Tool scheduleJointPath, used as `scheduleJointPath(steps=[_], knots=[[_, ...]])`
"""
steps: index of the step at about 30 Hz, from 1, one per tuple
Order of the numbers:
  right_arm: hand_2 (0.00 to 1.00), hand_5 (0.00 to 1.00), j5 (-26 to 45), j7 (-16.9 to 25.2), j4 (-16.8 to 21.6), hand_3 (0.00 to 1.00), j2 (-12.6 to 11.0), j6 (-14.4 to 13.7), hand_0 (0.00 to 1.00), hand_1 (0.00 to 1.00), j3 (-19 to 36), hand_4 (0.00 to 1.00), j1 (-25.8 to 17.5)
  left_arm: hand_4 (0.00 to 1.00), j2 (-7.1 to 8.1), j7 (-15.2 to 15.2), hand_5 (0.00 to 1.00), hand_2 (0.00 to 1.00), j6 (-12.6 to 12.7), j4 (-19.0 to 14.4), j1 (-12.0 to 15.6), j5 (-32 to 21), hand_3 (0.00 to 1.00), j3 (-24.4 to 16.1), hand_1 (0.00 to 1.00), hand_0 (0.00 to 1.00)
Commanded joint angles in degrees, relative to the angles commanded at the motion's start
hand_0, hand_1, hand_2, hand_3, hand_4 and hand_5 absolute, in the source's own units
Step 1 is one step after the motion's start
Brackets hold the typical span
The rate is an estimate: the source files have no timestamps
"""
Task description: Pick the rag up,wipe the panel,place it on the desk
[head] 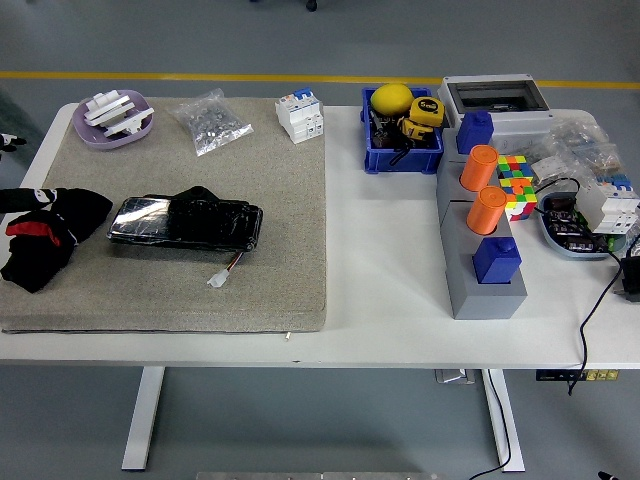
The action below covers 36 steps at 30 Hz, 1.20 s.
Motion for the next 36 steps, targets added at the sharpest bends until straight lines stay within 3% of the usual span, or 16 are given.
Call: scheduleJointPath(steps=[15, 25, 36], knots=[[0.693, 0.552, -0.97, -0.44, 0.05, 0.637, -0.18, -0.06, 0.71, 0.676, 0.72, 0.998, 0.36, 0.998, -3.51, -0.05, 0.411, 0.854, -0.12, 6.14, -1.66, -2.51, 0.843, 3.52, 0.849, 0.74], [0.693, 0.552, -1.64, -0.64, 0.05, 0.637, -0.23, -0.1, 0.71, 0.676, 1.12, 0.998, 0.73, 0.998, -3.82, 0.58, 0.417, 0.853, 1.91, 10.95, -3.4, -5.36, 0.84, 8.23, 0.845, 0.736], [0.693, 0.552, -2.46, -1.02, 0.02, 0.637, -0.51, -0.19, 0.709, 0.676, 1.82, 0.998, 1.03, 0.986, -4.87, 0.65, 0.407, 0.841, 2.55, 14.02, -5.24, -8.0, 0.834, 10.93, 0.804, 0.693]])
